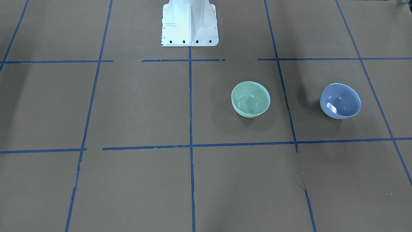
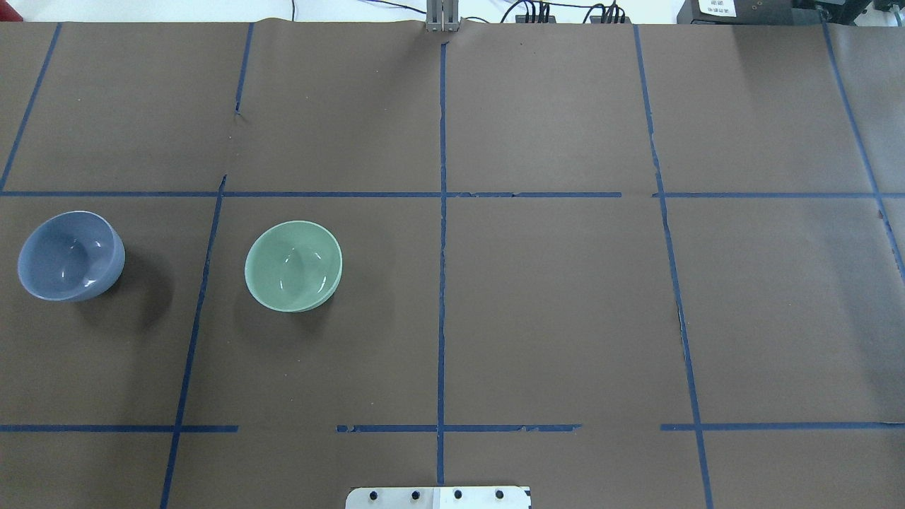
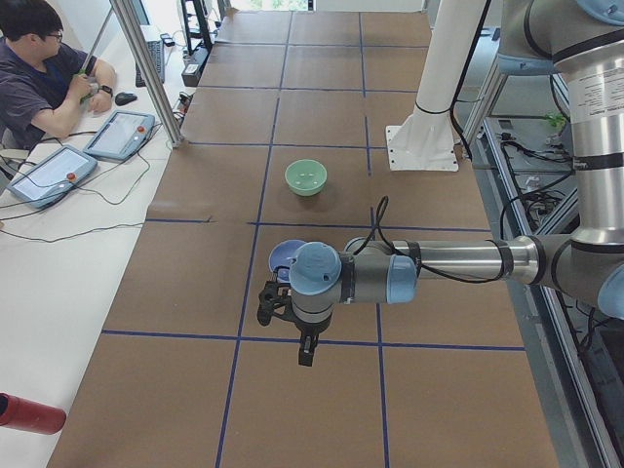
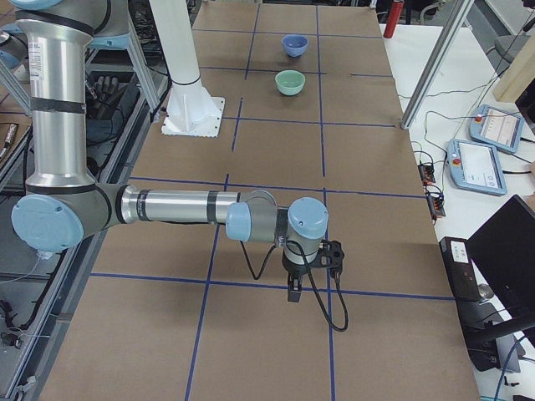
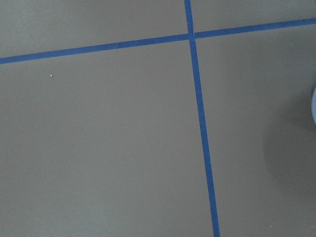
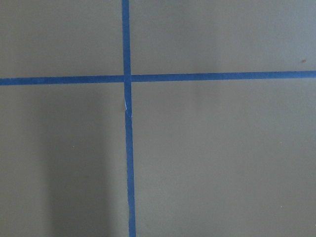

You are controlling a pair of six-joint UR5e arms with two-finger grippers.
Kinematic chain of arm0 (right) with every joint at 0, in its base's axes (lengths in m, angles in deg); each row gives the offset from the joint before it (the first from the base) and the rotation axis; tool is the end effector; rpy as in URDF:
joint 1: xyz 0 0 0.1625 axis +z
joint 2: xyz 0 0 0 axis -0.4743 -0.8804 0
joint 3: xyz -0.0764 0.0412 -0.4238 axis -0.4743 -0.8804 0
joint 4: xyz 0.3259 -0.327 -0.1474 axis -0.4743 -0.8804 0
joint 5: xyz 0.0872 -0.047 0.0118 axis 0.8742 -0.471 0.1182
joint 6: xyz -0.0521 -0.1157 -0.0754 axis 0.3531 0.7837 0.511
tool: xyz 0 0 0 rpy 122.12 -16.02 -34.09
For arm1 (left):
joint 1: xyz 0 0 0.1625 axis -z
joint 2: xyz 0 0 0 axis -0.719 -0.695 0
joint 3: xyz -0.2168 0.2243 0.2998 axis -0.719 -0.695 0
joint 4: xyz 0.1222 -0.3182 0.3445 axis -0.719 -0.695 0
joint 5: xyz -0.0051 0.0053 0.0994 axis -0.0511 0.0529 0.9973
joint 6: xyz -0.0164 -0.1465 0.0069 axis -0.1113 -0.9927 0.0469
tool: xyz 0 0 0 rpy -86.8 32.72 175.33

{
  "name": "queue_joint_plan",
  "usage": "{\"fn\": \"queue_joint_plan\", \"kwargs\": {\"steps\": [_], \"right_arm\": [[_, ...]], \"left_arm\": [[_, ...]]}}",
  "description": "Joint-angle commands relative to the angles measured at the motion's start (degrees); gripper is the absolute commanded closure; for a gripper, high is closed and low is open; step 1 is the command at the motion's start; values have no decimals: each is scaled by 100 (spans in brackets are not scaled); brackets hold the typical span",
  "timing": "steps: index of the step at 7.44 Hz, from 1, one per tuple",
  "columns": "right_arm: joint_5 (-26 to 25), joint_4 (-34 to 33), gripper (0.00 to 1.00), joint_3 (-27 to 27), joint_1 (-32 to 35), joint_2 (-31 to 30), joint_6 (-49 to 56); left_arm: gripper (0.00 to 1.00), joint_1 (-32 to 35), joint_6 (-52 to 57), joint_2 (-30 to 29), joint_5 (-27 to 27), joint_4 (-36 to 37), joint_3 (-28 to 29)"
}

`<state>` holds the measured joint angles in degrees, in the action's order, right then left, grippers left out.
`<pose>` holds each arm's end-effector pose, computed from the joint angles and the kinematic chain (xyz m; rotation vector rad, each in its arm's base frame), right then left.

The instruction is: Stack blue bowl on green bowl

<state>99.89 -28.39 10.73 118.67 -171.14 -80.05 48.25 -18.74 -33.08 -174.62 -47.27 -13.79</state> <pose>0.0401 -0.5409 0.7004 -0.0368 -0.7131 0.0332 -0.0633 -0.4642 0.6951 0.1012 0.7787 0.1078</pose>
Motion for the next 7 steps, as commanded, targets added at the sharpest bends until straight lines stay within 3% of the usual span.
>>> {"fn": "queue_joint_plan", "kwargs": {"steps": [1,5,7], "right_arm": [[0,0,0,0,0,8,0],[0,0,0,0,0,-1,-9],[0,0,0,0,0,-1,0]], "left_arm": [[0,-9,-30,-32,-20,-5,11],[0,-53,-65,-67,-20,-110,64],[0,-499,-1339,-67,-20,-880,47]]}}
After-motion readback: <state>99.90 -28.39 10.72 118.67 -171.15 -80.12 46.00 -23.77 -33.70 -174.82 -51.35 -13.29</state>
